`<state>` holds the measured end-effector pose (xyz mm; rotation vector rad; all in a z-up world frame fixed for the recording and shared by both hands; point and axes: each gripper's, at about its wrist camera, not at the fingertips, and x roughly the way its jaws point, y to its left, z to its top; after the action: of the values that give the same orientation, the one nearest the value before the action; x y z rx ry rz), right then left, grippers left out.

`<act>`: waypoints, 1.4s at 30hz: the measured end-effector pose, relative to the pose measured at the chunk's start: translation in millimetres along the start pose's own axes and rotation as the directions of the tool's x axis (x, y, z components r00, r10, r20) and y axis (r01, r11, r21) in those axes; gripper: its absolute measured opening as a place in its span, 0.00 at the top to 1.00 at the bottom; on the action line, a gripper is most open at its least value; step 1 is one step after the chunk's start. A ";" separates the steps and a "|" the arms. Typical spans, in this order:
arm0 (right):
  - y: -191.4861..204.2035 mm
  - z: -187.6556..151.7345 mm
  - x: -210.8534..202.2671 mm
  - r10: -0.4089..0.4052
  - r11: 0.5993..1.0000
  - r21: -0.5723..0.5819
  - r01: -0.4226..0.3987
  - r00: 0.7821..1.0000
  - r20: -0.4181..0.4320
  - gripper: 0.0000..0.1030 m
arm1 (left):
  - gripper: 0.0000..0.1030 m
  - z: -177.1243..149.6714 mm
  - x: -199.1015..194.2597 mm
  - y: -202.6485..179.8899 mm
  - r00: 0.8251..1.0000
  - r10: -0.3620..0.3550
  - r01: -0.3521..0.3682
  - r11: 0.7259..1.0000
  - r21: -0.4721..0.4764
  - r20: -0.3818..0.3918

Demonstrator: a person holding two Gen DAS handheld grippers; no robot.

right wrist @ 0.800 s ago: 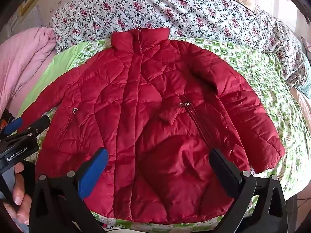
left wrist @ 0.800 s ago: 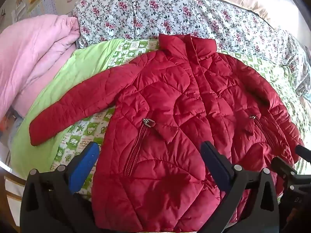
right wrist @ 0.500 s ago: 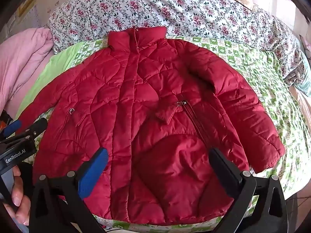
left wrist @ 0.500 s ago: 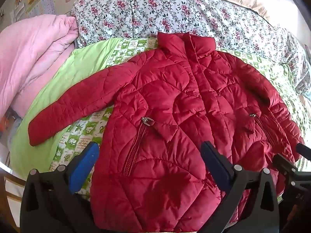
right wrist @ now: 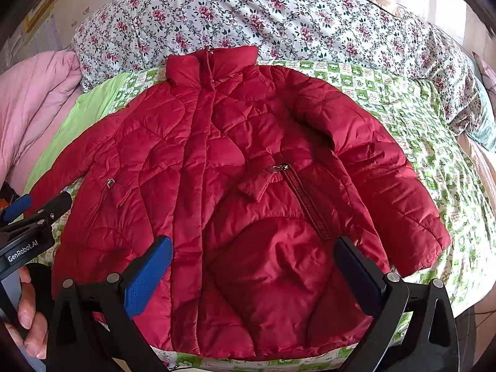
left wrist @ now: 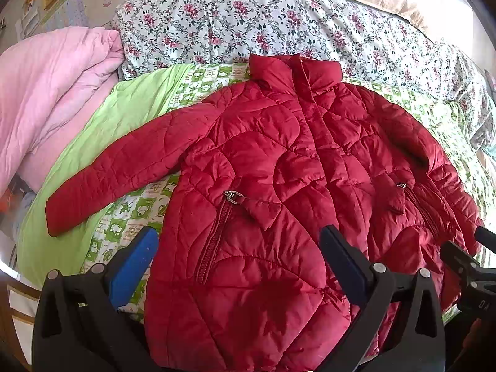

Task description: Fold large clothes

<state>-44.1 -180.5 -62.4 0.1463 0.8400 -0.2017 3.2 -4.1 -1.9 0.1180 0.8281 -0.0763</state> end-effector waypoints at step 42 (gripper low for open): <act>-2.6 -1.8 -2.0 0.008 1.000 0.014 -0.008 1.000 0.009 0.00 | 0.00 -1.8 0.6 -8.0 1.000 -0.016 0.016 1.000 0.014 0.008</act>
<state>-47.3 -182.4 -62.2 0.1612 0.8287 -0.2008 1.3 -11.8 -4.2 0.1244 0.8205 -0.0978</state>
